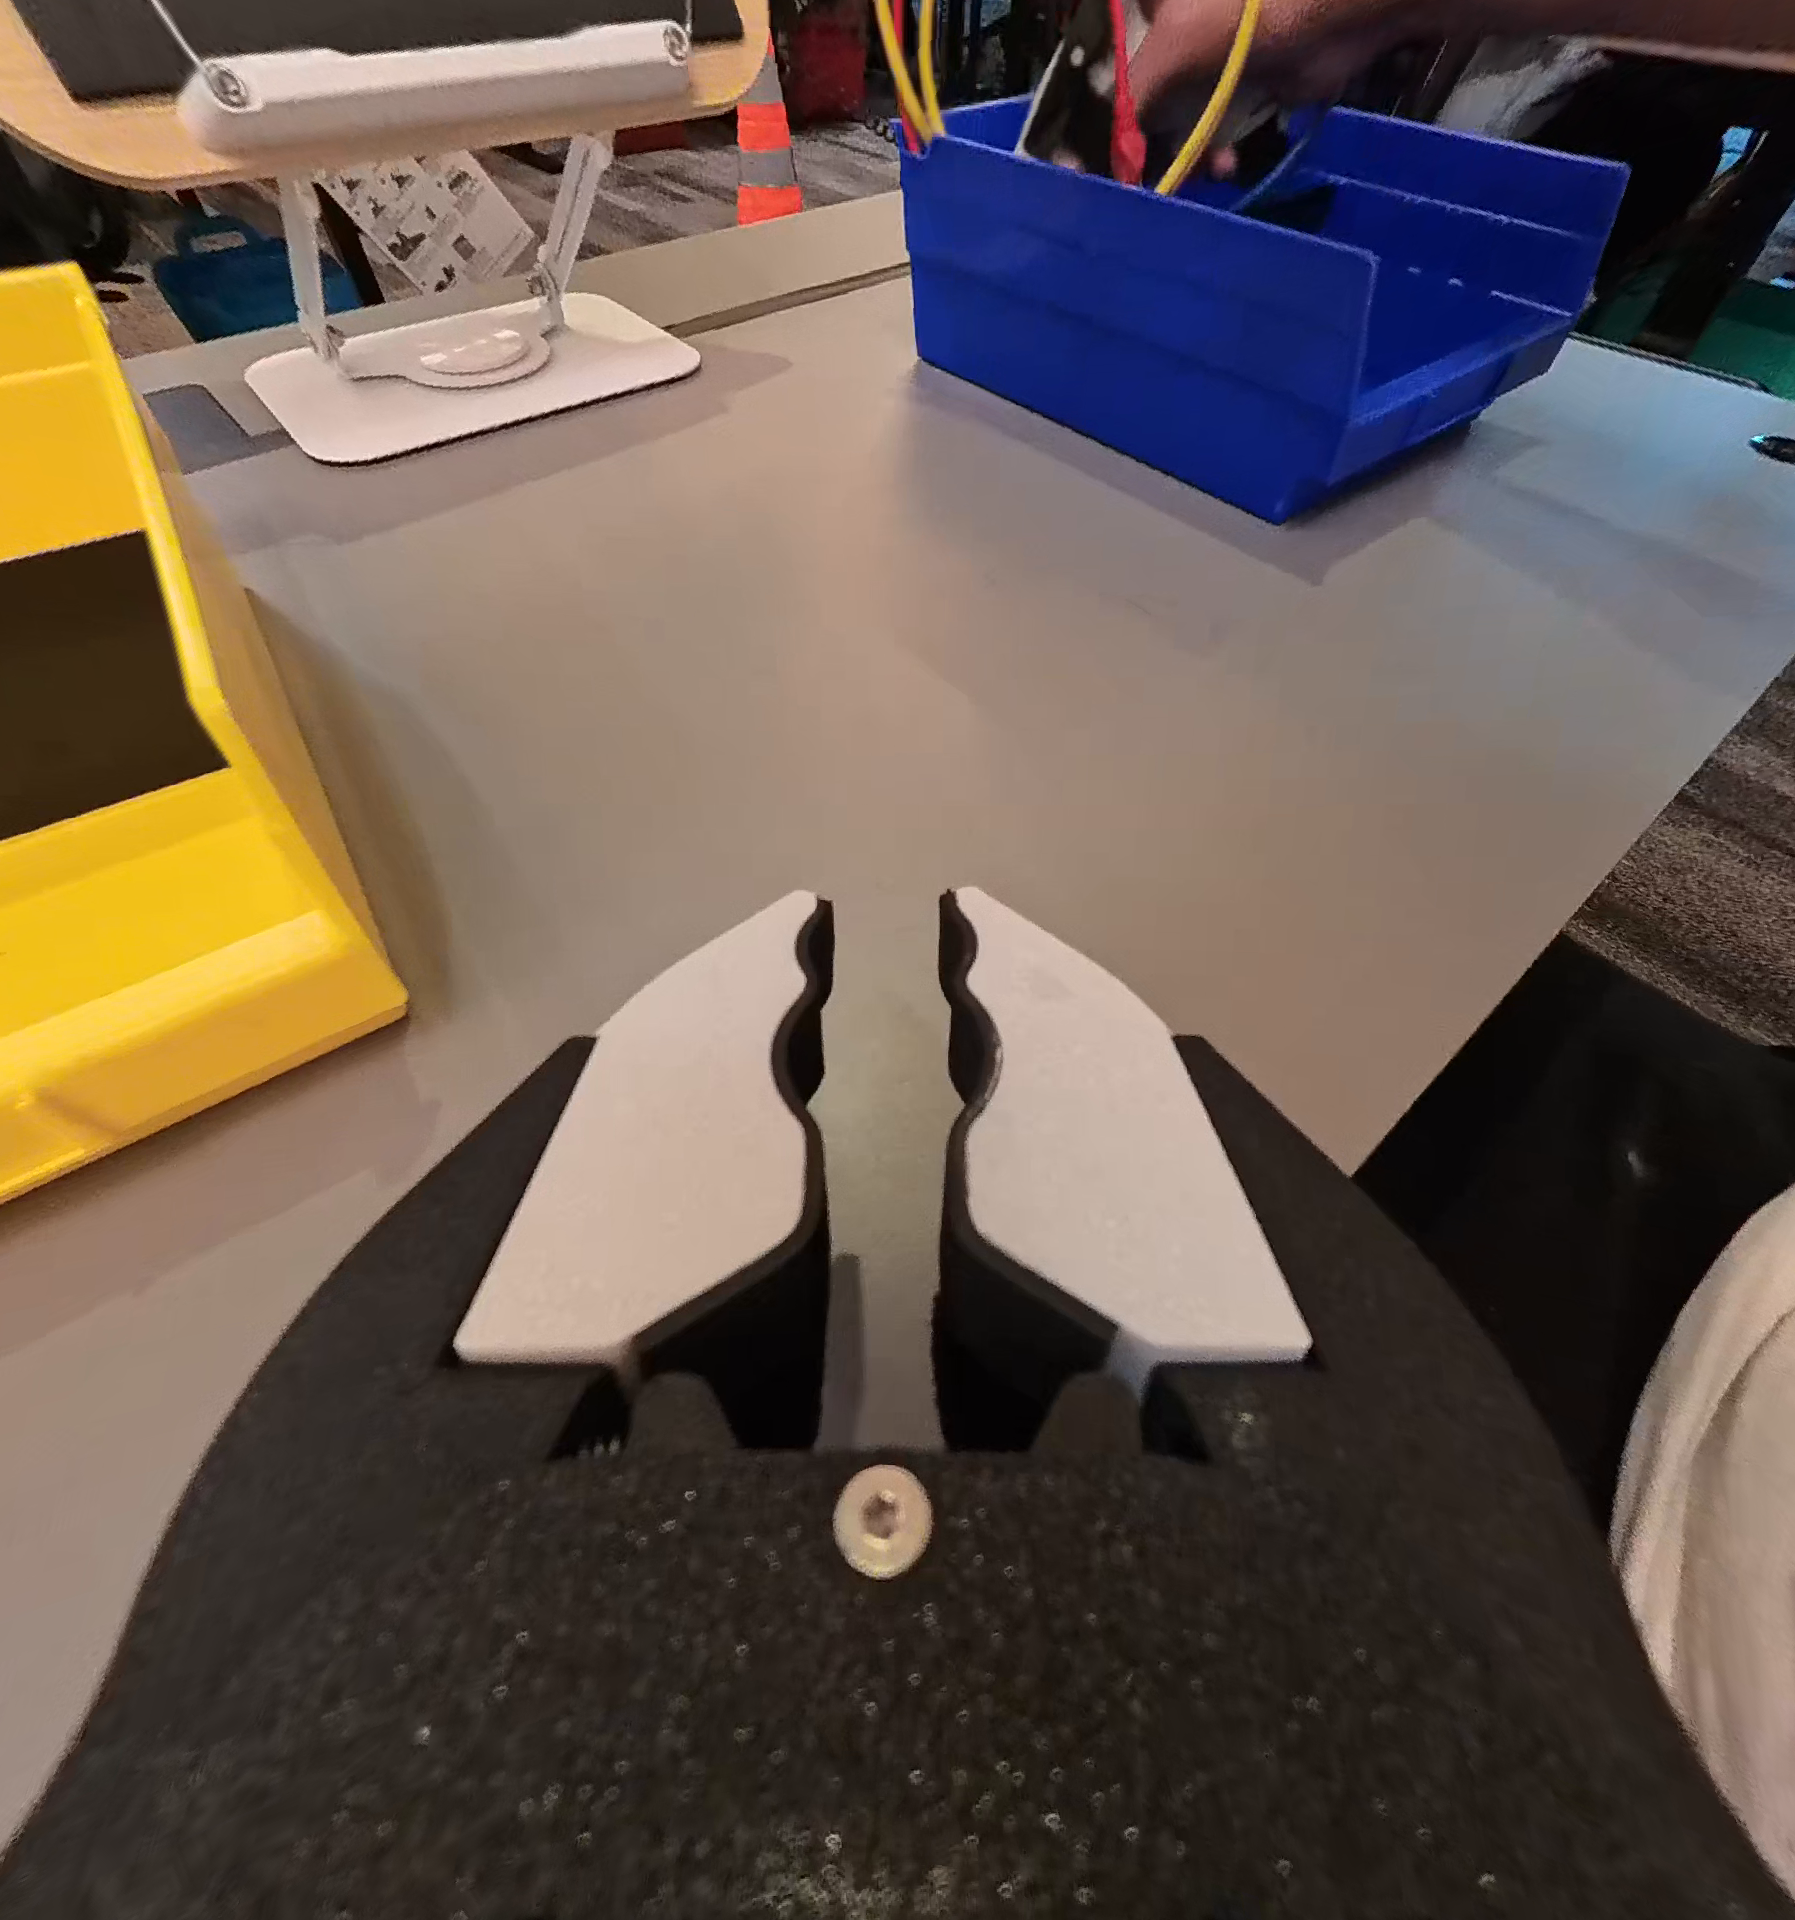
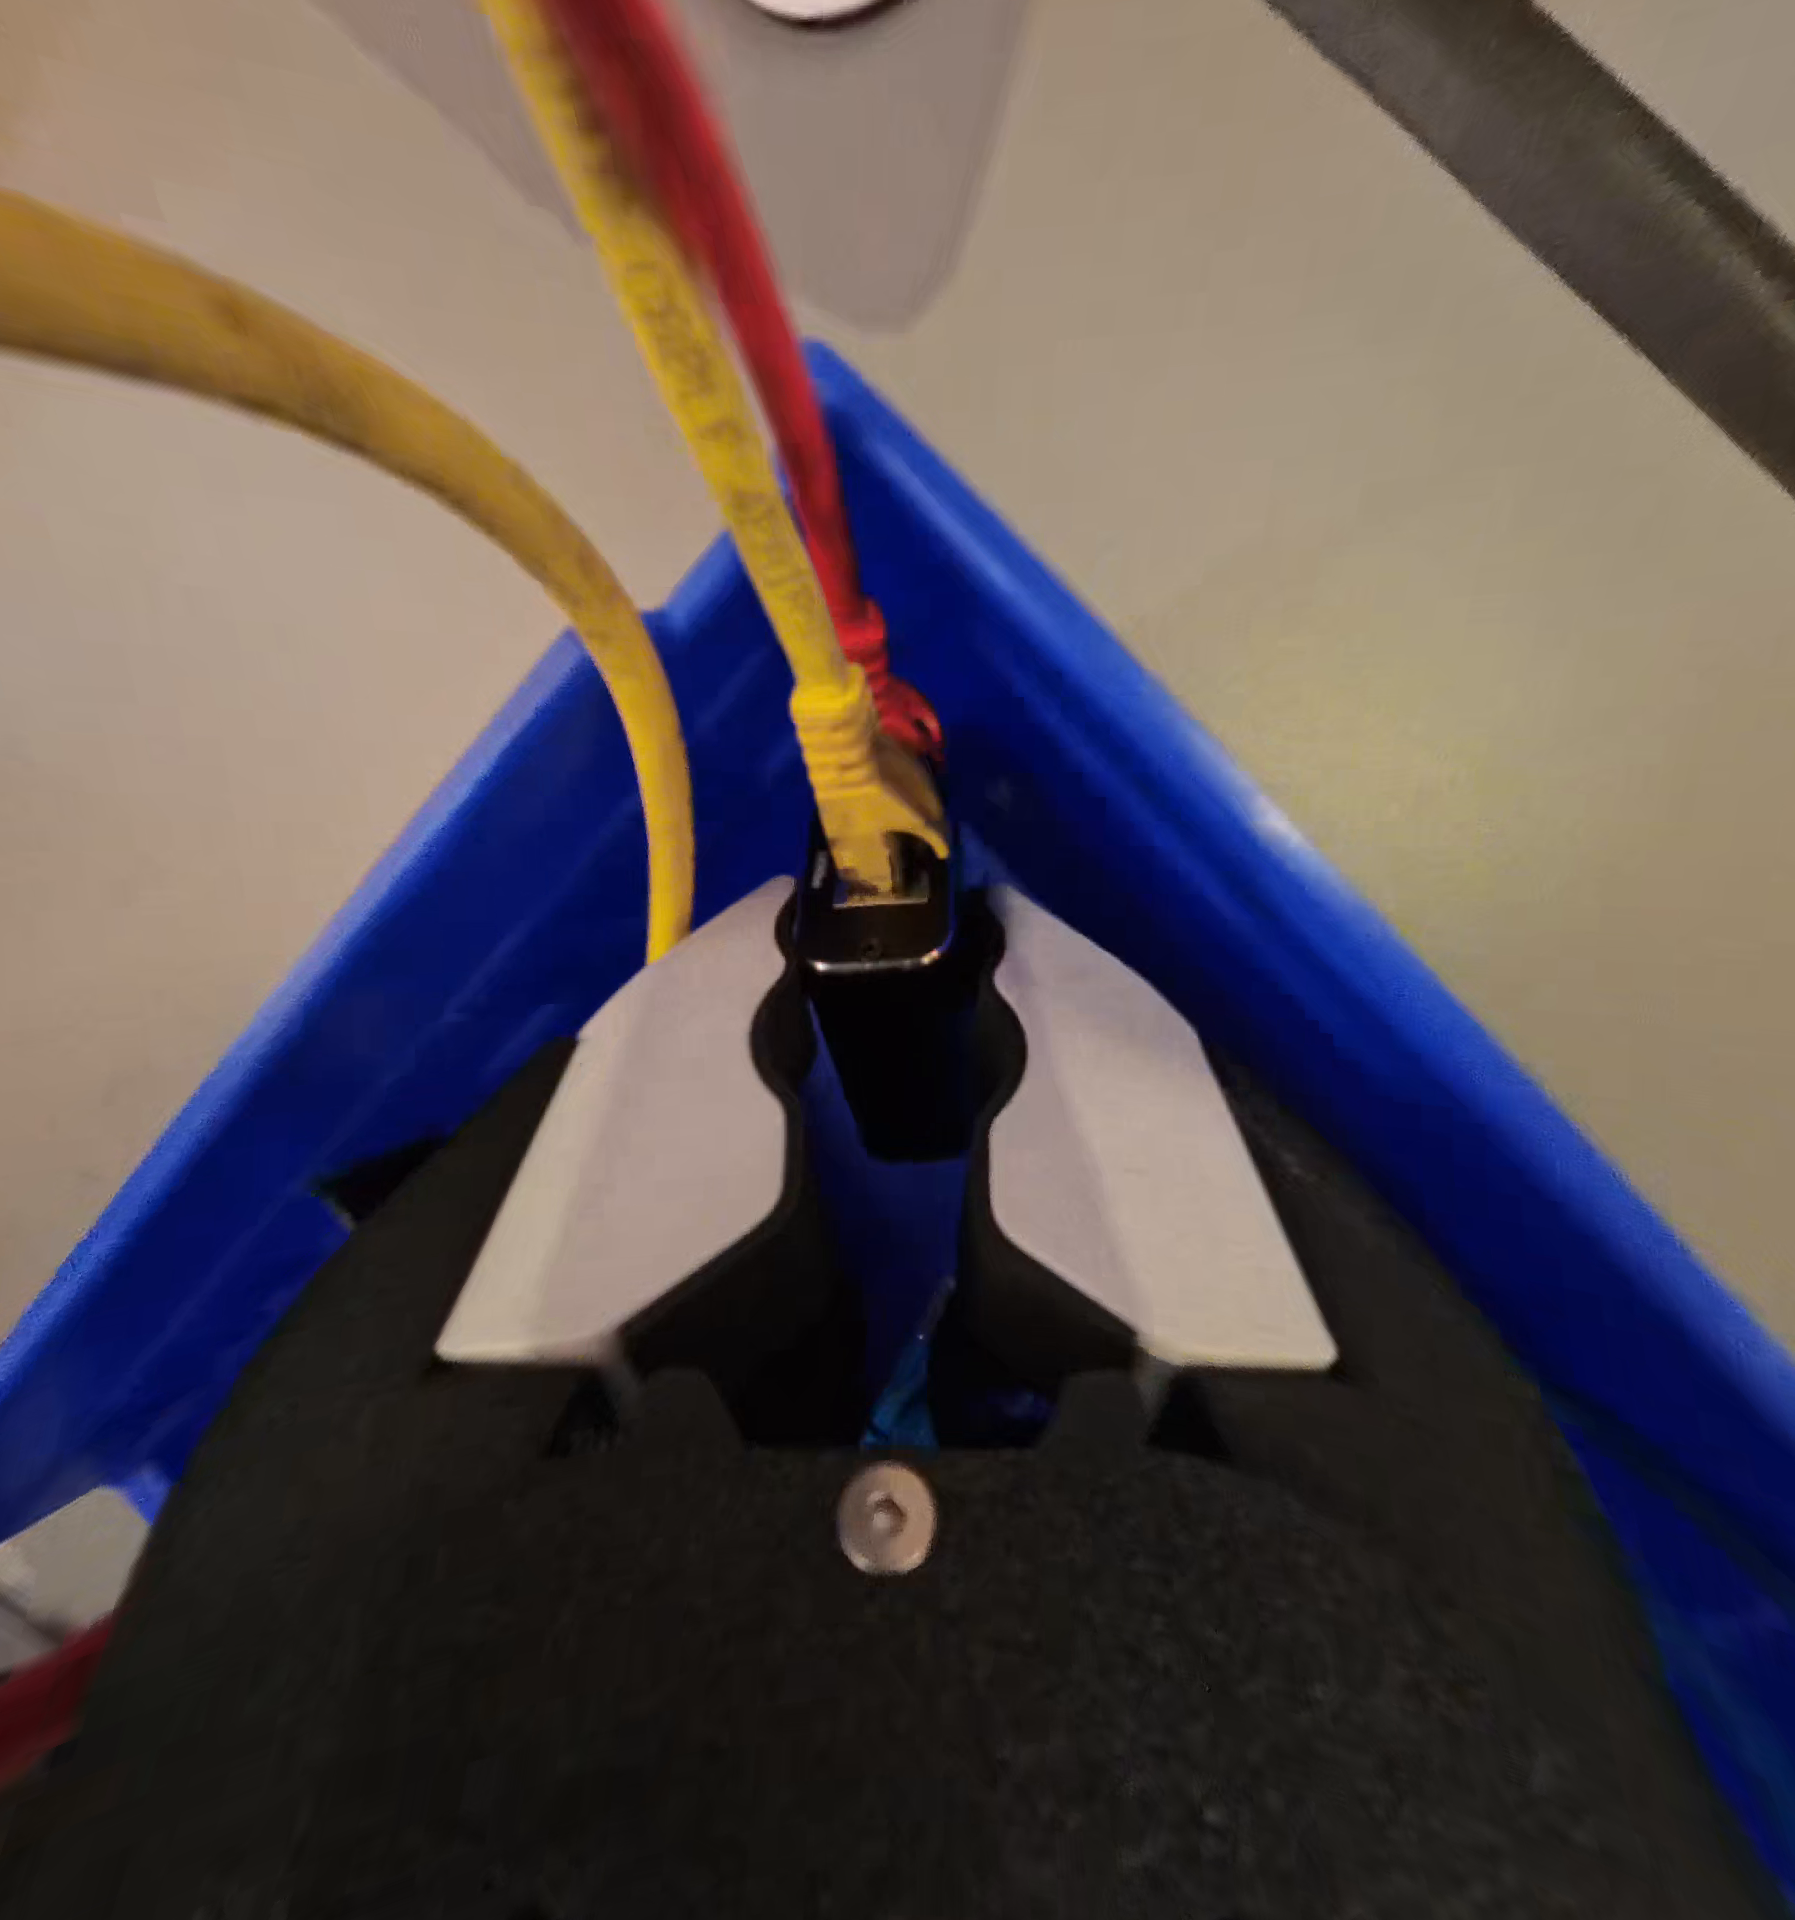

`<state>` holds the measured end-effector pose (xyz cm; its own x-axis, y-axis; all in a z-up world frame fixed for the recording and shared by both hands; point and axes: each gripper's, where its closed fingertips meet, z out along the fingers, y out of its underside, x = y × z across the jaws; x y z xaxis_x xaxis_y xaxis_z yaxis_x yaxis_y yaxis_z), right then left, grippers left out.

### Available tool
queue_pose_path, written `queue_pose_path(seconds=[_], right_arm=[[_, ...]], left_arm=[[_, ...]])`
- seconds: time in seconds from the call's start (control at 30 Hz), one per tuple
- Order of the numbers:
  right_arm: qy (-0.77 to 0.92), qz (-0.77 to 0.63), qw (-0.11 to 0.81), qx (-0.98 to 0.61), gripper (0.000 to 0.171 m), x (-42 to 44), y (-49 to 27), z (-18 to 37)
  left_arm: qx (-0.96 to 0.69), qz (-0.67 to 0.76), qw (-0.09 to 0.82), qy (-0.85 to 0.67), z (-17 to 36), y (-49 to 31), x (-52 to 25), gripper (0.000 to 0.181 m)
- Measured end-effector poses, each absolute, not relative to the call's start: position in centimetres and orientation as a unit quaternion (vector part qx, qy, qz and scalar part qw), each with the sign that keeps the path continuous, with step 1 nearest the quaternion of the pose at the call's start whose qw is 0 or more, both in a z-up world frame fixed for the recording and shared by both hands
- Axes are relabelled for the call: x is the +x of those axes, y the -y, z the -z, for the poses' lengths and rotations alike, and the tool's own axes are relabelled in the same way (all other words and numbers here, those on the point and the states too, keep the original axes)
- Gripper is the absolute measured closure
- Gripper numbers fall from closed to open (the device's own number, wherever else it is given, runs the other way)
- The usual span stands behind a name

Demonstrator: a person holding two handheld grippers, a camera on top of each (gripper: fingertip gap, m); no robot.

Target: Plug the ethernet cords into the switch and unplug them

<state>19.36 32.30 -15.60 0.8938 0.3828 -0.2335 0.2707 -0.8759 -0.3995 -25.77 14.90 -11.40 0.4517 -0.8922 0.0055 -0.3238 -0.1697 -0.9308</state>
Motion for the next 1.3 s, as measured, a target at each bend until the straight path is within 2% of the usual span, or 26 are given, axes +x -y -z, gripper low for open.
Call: queue_pose_path(seconds=[0.03, 0.1, 0.2, 0.37, 0.57, 0.67, 0.73, 0.77, 0.9, 1.1, 1.2, 1.3], right_arm=[[0.165, -0.17, 0.176, -0.955, 0.139, 19.2, -32.4, 15.6], [0.156, -0.205, 0.147, -0.955, 0.137, 19.0, -32.0, 15.4], [0.173, -0.179, 0.129, -0.96, 0.131, 19.7, -31.9, 14.0], [0.184, -0.135, 0.231, -0.946, 0.123, 20.9, -34.2, 7.6], [0.138, 0.052, 0.356, -0.923, 0.123, 27.4, -35.1, -1.3], [0.108, 0.118, 0.474, -0.866, 0.124, 27.5, -32.5, -7.2], [0.1, 0.15, 0.535, -0.825, 0.117, 25.9, -29.1, -9.4], [0.095, 0.171, 0.556, -0.807, 0.119, 25.0, -27.1, -9.8], [0.049, 0.197, 0.616, -0.761, 0.119, 20.3, -18.8, -6.7], [-0.092, 0.095, 0.624, -0.77, 0.115, 15.4, -10.0, 5.3], [-0.12, 0.094, 0.618, -0.771, 0.117, 14.4, -7.3, 9.8], [-0.102, 0.062, 0.63, -0.768, 0.118, 13.4, -7.5, 9.1]], left_arm=[[-0.705, 0.297, 0.48, -0.429, 11.3, -15.0, -25.8, 0.162], [-0.705, 0.297, 0.483, -0.427, 11.2, -15.1, -26.0, 0.162], [-0.707, 0.298, 0.481, -0.424, 11.3, -15.3, -26.1, 0.162], [-0.71, 0.315, 0.468, -0.421, 11.6, -15.1, -25.8, 0.161], [-0.708, 0.294, 0.497, -0.407, 10.7, -16.0, -26.8, 0.159], [-0.713, 0.271, 0.523, -0.381, 10.0, -17.9, -28.7, 0.158], [-0.718, 0.251, 0.545, -0.352, 9.3, -19.7, -30.6, 0.158], [-0.722, 0.241, 0.557, -0.332, 9.0, -20.8, -31.8, 0.158], [-0.738, 0.204, 0.588, -0.262, 8.0, -24.4, -36.8, 0.159], [-0.752, 0.152, 0.604, -0.217, 8.5, -27.7, -41.4, 0.161], [-0.767, 0.123, 0.589, -0.223, 10.1, -28.5, -42.1, 0.16], [-0.779, 0.113, 0.577, -0.218, 10.6, -28.8, -42.4, 0.16]])
